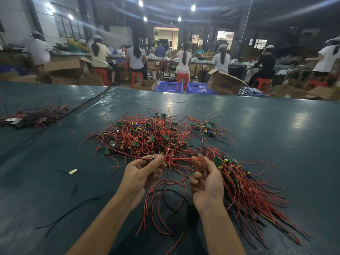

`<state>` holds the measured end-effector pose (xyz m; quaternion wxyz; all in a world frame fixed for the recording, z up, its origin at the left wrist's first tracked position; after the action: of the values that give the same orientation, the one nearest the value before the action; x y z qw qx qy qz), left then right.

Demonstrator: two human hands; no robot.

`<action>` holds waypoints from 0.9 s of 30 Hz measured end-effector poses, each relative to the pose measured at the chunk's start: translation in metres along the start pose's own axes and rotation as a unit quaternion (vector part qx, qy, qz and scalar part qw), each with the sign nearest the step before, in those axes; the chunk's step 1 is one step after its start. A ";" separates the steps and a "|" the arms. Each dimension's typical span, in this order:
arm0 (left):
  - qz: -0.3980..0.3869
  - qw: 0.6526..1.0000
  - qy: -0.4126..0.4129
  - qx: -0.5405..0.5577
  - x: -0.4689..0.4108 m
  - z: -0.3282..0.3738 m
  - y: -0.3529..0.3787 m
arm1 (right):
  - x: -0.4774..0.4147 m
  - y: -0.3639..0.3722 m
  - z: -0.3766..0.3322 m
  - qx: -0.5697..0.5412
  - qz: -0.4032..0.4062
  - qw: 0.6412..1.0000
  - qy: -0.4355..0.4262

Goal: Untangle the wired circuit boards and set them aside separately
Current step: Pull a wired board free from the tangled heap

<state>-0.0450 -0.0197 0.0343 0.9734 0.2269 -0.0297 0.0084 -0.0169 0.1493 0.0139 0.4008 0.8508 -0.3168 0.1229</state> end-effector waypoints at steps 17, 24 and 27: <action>-0.028 0.995 -0.066 0.073 0.000 -0.003 0.002 | 0.010 0.015 0.012 0.150 -0.096 0.983 -0.052; -0.091 0.990 -0.105 -0.004 0.012 -0.012 0.016 | 0.038 0.032 0.037 0.220 -0.175 0.958 -0.060; -0.069 0.989 -0.127 0.032 0.011 -0.012 0.016 | 0.041 0.034 0.034 0.185 -0.180 0.964 -0.068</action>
<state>-0.0336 -0.0004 0.0310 0.9524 0.2584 -0.1368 -0.0868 -0.0080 0.0893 0.0316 0.2296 0.9595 -0.1564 0.0469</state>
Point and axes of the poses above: each hand's wrist, its own x-axis away from the middle knuckle, its own y-axis out of the palm, z = x × y, the point moved 6 cm from there along -x, towards the middle knuckle, and after that the axes turned 11 degrees about z, right-handed, at the moved point
